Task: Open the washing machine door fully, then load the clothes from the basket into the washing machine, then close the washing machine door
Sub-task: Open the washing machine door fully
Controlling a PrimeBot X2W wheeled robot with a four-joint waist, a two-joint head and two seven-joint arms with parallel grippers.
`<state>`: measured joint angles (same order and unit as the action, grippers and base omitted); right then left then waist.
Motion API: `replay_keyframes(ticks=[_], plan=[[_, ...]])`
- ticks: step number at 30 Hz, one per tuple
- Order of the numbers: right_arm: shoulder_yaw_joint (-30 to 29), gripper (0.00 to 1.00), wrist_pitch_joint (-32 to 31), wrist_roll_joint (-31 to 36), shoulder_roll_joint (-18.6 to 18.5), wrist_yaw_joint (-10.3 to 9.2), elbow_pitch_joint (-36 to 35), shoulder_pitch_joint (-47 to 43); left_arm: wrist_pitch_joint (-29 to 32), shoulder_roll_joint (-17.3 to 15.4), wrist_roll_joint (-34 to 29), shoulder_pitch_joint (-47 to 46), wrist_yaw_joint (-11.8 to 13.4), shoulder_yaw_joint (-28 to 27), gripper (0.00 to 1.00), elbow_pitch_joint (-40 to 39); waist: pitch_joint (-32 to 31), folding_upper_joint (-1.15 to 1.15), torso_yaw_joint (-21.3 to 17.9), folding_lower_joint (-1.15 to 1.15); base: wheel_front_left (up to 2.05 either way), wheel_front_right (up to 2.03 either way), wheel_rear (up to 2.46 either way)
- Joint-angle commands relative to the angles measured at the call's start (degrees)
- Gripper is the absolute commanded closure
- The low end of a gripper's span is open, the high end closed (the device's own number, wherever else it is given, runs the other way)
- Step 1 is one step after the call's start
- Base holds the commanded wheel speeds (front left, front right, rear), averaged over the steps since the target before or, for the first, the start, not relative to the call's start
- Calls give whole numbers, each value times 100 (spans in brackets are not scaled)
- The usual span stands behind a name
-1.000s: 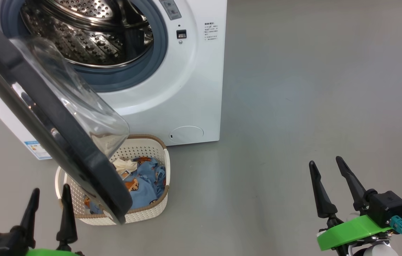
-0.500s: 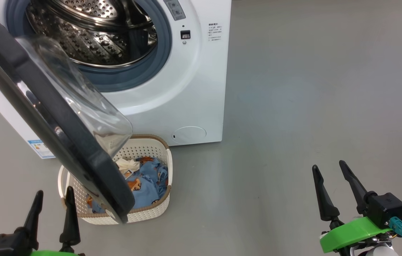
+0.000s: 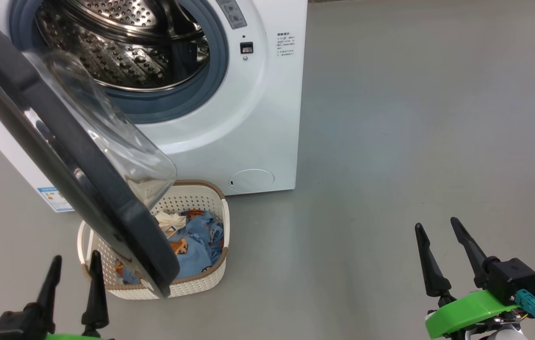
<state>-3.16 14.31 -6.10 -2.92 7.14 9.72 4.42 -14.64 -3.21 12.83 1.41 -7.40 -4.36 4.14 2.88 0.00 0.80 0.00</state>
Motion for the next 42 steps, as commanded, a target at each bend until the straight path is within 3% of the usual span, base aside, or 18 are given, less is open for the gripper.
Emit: replay_keyframes(ticks=[1, 10, 15, 21, 27, 32, 42], plan=[[127, 0, 69, 5, 4, 35, -112, -43, -36, -130, 24, -47, -9, -153, 100, -83, -3, 0, 0, 0, 0, 0, 0], [153, 0, 69, -35, 4, 35, -102, -82, -36, -135, 176, -183, -9, -328, 100, -419, -6, 0, 16, 0, 0, 0, 0], [133, 0, 69, -62, 4, 35, -143, -93, -36, -73, 369, -436, -9, -579, 100, -1400, 34, 0, 35, 0, 0, 0, 0], [137, 0, 69, -93, 4, 35, -147, -88, -36, -103, 413, -810, -9, -498, 100, -2501, 64, 0, 28, 0, 0, 0, 0], [208, 0, 69, -136, 4, 35, -137, -71, -36, -222, 368, -1008, -9, -16, 100, -3091, 101, 0, -10, 0, 0, 0, 0], [196, 0, 69, -151, 4, 35, -127, -63, -36, -329, 311, -1040, -9, 709, 100, -3264, 144, 0, -28, 0, 0, 0, 0], [341, 0, 69, -238, 4, 35, -122, -33, -36, -379, 278, -856, -9, 2015, 100, -2645, 207, 0, -53, 0, 0, 0, 0]])
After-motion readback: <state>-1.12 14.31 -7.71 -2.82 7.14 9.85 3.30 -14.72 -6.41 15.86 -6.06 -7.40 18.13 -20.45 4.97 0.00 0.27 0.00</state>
